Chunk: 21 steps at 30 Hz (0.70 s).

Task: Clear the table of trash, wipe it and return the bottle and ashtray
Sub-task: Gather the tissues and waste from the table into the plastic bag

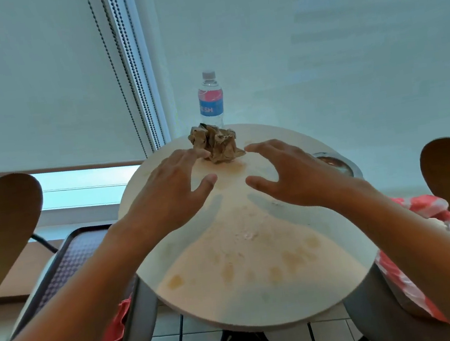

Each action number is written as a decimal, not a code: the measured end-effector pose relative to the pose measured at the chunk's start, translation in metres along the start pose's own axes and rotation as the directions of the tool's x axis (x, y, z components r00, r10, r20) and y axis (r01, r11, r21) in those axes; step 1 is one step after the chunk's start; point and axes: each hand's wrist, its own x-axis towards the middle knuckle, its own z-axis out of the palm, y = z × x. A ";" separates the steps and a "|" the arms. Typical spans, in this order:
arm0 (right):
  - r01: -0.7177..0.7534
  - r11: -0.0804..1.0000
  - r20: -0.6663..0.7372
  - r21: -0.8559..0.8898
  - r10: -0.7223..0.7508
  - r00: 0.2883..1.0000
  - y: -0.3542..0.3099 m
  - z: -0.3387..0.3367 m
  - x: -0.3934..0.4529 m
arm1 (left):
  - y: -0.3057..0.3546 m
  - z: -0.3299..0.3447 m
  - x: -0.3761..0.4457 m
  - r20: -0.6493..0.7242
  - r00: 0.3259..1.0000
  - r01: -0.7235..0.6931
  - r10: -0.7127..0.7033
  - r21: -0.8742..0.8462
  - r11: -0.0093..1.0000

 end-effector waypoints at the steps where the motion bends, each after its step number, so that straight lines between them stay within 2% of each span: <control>1: 0.004 1.000 0.005 0.002 -0.004 1.000 0.003 0.002 0.009 | -0.002 0.001 0.003 -0.001 1.000 0.010 -0.010 0.006 1.000; 10: 0.019 0.990 0.037 0.138 -0.024 0.999 0.035 0.024 0.103 | -0.031 0.012 0.037 -0.002 0.989 0.150 -0.150 0.020 0.989; 14: 0.028 0.981 0.060 0.193 -0.040 0.997 0.042 0.033 0.134 | -0.035 0.019 0.064 0.014 0.957 0.290 -0.290 -0.119 0.950; 18: 0.077 0.967 0.065 0.242 -0.096 0.993 0.044 0.038 0.146 | -0.037 0.031 0.091 0.073 0.910 0.411 -0.409 -0.306 0.859; 21: 0.103 0.952 0.044 0.289 -0.121 0.992 0.046 0.041 0.150 | -0.039 0.043 0.105 0.115 0.895 0.441 -0.430 -0.370 0.818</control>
